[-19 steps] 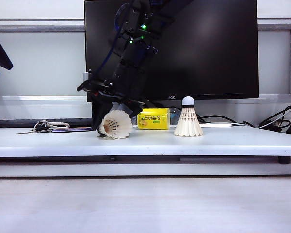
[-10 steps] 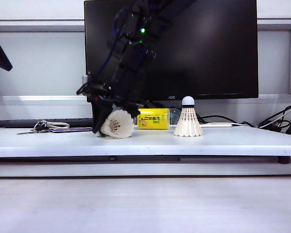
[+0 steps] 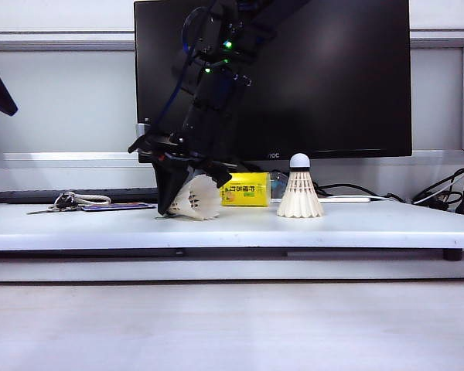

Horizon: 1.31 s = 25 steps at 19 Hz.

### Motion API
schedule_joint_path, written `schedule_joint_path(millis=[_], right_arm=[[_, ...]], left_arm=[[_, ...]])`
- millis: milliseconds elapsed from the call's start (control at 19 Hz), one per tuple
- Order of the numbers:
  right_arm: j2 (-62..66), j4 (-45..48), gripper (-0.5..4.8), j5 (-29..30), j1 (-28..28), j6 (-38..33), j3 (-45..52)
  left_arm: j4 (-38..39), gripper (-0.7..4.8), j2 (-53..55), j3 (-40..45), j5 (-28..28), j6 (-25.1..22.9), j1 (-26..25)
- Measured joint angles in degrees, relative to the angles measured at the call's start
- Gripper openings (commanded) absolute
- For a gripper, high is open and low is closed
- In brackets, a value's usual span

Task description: Stack the badminton balls on the table vertically.

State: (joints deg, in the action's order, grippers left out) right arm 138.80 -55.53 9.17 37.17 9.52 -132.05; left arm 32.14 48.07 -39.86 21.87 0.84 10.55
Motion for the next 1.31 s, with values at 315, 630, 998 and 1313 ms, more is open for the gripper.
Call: schedule_joint_path(millis=[315,630,998,1313], right_arm=[[-2.25,-4.26,2.99,-0.15,-0.72,0.00,0.59],[-5.16,-4.26,3.34,-0.09,-1.51,0.79,0.28],[-4.79,-2.21,3.33,2.34,-0.72,2.64,0.50],[-3.41,-0.24,3.22,1.40,-0.74,5.14,0.50]], left_arm=[[0.02,1.57,0.00,0.00,0.00,0.00,0.00],[0.11,1.57,0.00,0.00,0.00,0.02,0.00],[0.26,1.57,0.00,0.00,0.00,-0.52,0.00],[0.55,1.57,0.00,0.00,0.00,-1.68,0.00]])
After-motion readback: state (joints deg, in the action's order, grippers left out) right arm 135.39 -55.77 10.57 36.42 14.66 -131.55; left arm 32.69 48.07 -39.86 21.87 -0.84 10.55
